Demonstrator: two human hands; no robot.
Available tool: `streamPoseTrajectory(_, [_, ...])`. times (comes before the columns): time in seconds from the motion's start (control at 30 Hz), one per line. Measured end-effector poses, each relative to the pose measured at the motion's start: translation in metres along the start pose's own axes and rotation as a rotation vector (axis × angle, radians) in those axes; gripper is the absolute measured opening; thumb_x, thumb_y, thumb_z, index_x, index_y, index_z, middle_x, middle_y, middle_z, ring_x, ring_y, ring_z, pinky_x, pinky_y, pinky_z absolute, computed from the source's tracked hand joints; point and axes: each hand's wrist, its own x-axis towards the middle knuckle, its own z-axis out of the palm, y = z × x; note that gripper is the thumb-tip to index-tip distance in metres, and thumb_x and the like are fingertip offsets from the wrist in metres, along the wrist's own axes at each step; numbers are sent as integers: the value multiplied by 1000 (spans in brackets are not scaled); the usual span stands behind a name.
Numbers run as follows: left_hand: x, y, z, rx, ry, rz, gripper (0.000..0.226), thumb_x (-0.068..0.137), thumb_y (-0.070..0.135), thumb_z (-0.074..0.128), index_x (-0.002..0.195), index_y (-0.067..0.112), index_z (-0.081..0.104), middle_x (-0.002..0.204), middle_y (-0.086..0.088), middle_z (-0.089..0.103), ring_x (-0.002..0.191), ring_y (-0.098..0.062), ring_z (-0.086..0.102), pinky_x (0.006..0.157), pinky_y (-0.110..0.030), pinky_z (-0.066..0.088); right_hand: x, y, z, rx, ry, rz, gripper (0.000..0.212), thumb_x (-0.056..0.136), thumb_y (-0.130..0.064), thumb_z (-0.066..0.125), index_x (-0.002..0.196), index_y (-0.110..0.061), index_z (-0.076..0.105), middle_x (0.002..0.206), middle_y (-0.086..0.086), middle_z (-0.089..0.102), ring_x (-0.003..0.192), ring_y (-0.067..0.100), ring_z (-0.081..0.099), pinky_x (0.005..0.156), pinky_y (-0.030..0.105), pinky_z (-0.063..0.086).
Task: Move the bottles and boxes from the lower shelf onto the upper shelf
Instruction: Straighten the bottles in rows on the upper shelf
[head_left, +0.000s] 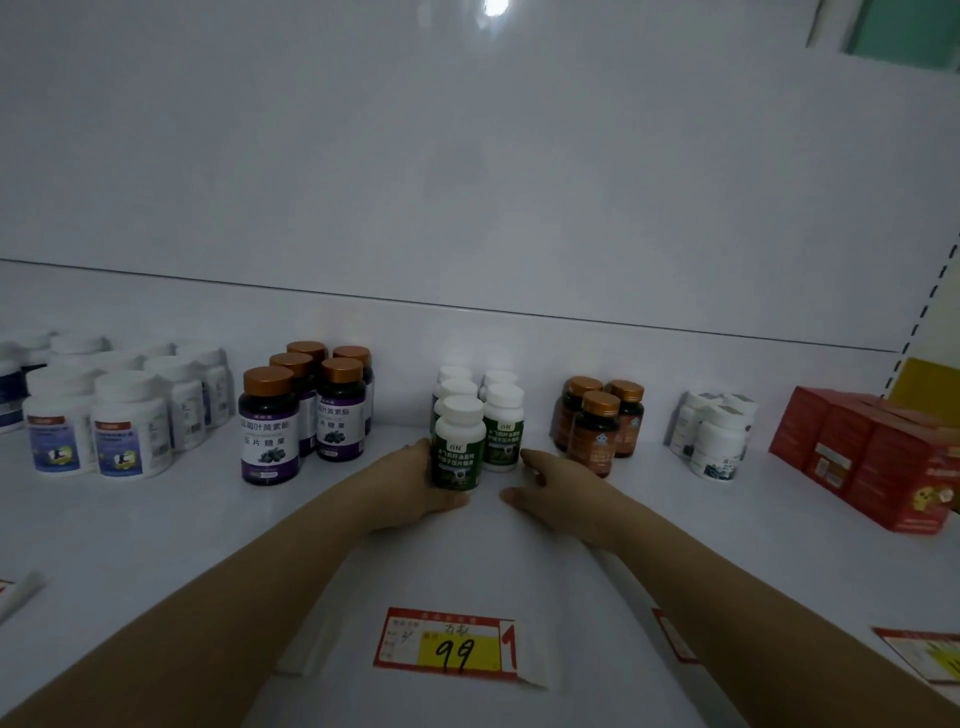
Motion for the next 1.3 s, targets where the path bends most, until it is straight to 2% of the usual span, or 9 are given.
streamPoseTrajectory(0.17, [-11,8,1,31,25,-121,92,86,45,60,151,10,4,157,-9,22,141,-23,31,112,-30,30,-14,-4,3,-11,-7,-28,60,97,-37,44,149,-18,23,151,9,35,138,27,32,113,34,28])
streamPoseTrajectory(0.33, [-27,32,11,121,70,-296,88,90,42,54,147,-3,4,154,-16,26,137,-25,36,106,-26,35,-36,16,-14,159,-88,-91,63,92,-33,55,148,-21,29,153,2,33,138,19,35,112,30,27])
streamPoseTrajectory(0.43, [-45,53,0,271,-39,-361,86,87,50,55,146,-1,19,149,-13,35,131,-21,43,98,-22,39,-48,44,-37,183,-112,-88,55,93,-31,56,144,-20,39,149,1,40,134,18,40,110,31,29])
streamPoseTrajectory(0.53, [-59,82,-7,347,-158,-381,86,82,58,56,147,10,25,152,-8,32,135,-22,38,107,-28,34,-51,83,-61,119,-96,-57,49,93,-30,55,140,-21,46,145,1,45,132,18,43,110,31,30])
streamPoseTrajectory(0.63, [-55,112,6,313,-192,-354,93,76,66,56,147,14,27,152,-5,33,136,-21,37,109,-29,31,-46,118,-77,92,-88,-42,51,93,-28,56,141,-19,43,145,0,45,132,17,43,109,28,30])
streamPoseTrajectory(0.83, [-5,155,50,183,-60,-235,79,86,53,56,145,8,28,150,-8,35,133,-23,39,105,-30,35,-25,142,-81,20,-21,-71,58,94,-27,53,146,-16,33,149,5,39,135,19,41,110,30,32])
streamPoseTrajectory(0.97, [34,154,76,78,68,-201,84,87,44,59,148,5,15,153,-12,30,137,-23,36,106,-28,34,-10,140,-74,-48,28,-124,53,96,-25,47,145,-13,31,145,7,43,130,20,44,101,23,36])
streamPoseTrajectory(1.07, [54,145,84,-56,148,-157,96,82,40,67,150,9,7,153,-9,30,136,-23,38,106,-28,34,3,138,-73,-49,70,-145,54,96,-25,46,146,-13,27,147,7,40,132,21,42,105,25,34])
streamPoseTrajectory(1.3, [74,128,80,-175,147,-74,67,83,37,67,140,18,36,140,-4,49,126,-20,48,103,-27,35,26,150,-74,13,10,-64,67,96,-33,46,152,-17,12,152,7,34,138,21,36,111,28,29])
